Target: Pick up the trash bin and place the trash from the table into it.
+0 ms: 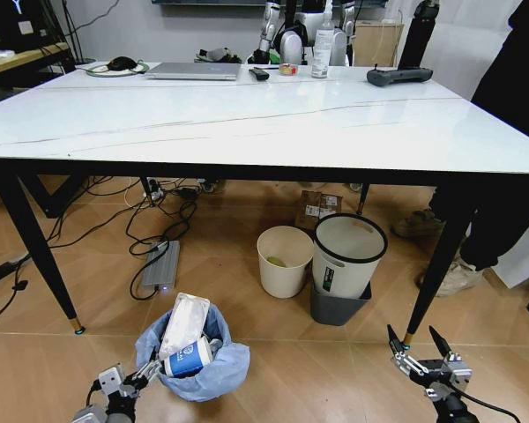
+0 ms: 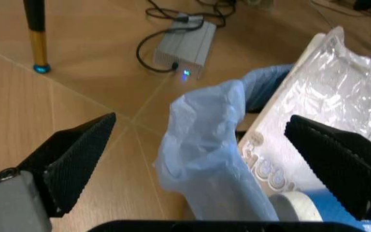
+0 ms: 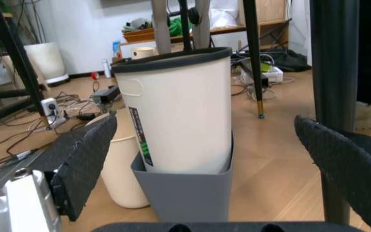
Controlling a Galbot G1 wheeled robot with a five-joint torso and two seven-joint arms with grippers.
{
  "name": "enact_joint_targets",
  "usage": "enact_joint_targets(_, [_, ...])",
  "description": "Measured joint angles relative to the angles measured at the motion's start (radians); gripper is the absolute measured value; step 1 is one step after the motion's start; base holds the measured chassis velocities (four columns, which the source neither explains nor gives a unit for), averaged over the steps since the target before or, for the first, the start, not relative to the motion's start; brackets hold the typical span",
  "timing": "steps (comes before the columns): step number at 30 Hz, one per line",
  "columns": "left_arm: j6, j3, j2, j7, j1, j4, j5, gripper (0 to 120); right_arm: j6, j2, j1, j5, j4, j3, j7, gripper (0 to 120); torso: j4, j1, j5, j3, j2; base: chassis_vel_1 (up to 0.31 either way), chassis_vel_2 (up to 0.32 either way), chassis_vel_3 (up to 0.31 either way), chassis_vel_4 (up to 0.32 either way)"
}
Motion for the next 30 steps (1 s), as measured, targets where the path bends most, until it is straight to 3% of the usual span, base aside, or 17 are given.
enact_joint_targets(10, [-0.083, -0.023, 0.006, 0.014, 0.075, -0.079, 0.054, 100, 0.0, 0.0, 0.0, 0.0, 0.0, 0.0, 0.0, 100, 0.0, 0.0, 0.0, 0.0, 0.0, 0.0, 0.0, 0.0, 0.0])
enact_joint_targets(22, [-0.316, -0.042, 0.004, 0.118, 0.2, -0.309, 0.219, 100, 0.0, 0.0, 0.0, 0.0, 0.0, 0.0, 0.0, 100, 0.0, 0.0, 0.0, 0.0, 0.0, 0.0, 0.0, 0.0, 0.0])
enact_joint_targets(30, [-0.389, -0.003, 0.019, 0.141, 0.236, -0.356, 0.273, 100, 0.0, 0.0, 0.0, 0.0, 0.0, 0.0, 0.0, 100, 0.0, 0.0, -0.0001, 0.0, 0.0, 0.0, 0.0, 0.0, 0.0])
